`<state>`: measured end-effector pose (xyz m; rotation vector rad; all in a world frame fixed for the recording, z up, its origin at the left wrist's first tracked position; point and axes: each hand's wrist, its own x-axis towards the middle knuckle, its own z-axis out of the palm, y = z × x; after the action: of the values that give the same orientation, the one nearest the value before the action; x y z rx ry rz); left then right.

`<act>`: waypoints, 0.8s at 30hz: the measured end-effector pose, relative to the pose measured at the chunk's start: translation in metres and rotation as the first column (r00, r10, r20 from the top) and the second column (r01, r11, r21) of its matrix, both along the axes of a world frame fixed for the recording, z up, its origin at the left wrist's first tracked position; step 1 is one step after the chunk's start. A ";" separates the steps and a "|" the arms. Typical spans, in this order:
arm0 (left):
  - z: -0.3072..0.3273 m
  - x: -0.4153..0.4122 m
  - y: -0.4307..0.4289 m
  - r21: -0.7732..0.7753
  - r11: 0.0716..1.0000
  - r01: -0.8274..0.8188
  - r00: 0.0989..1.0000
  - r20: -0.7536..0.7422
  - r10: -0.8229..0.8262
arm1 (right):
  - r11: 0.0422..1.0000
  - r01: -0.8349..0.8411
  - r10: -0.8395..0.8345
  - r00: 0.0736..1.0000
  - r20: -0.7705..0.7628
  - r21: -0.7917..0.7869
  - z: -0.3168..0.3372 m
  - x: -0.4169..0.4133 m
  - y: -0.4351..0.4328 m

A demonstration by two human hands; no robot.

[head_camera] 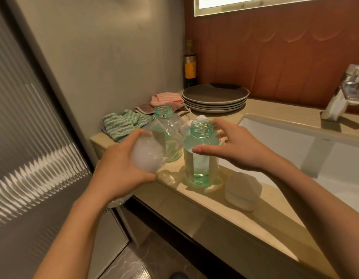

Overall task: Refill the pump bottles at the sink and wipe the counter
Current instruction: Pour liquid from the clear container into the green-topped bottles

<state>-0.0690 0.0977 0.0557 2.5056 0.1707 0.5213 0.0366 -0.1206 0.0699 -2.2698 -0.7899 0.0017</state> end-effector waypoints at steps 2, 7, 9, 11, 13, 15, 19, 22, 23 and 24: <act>-0.013 -0.005 0.001 -0.121 0.993 0.002 0.999 0.041 0.003 | 1.000 0.010 -0.009 1.000 -0.006 0.009 -0.001 -0.001 0.000; -0.044 -0.021 0.000 -0.403 0.915 0.004 0.982 0.174 0.072 | 1.000 0.014 -0.014 1.000 -0.019 0.019 0.000 -0.003 0.002; -0.056 -0.028 0.000 -0.466 0.885 -0.004 0.976 0.191 0.105 | 1.000 0.017 -0.017 1.000 -0.021 0.003 0.000 -0.002 0.003; -0.064 -0.034 -0.001 -0.507 0.862 -0.025 0.971 0.192 0.141 | 1.000 0.023 -0.024 1.000 -0.015 -0.016 0.000 0.000 0.003; -0.071 -0.040 -0.001 -0.553 0.832 -0.041 0.969 0.181 0.168 | 0.999 0.032 -0.033 0.999 -0.020 -0.027 0.000 0.001 0.005; -0.077 -0.044 -0.001 -0.580 0.814 -0.043 0.968 0.177 0.178 | 0.999 0.043 -0.043 0.999 -0.030 -0.031 0.000 0.004 0.008; -0.084 -0.049 0.003 -0.588 0.808 -0.039 0.966 0.186 0.181 | 0.996 0.073 -0.075 0.997 -0.022 -0.059 0.000 0.011 0.019; -0.086 -0.052 0.007 -0.591 0.806 -0.031 0.965 0.192 0.178 | 0.993 0.099 -0.102 0.994 -0.035 -0.070 0.000 0.016 0.026; -0.086 -0.054 0.008 -0.588 0.808 -0.029 0.965 0.195 0.176 | 0.991 0.111 -0.113 0.993 -0.031 -0.071 0.000 0.017 0.028; -0.087 -0.056 0.009 -0.585 0.811 -0.029 0.965 0.195 0.175 | 0.990 0.119 -0.121 0.992 -0.023 -0.074 0.000 0.019 0.029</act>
<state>-0.1247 0.1070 -0.0315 1.8251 0.3210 0.6941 0.0557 -0.0911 0.0700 -2.3774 -0.6473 0.0057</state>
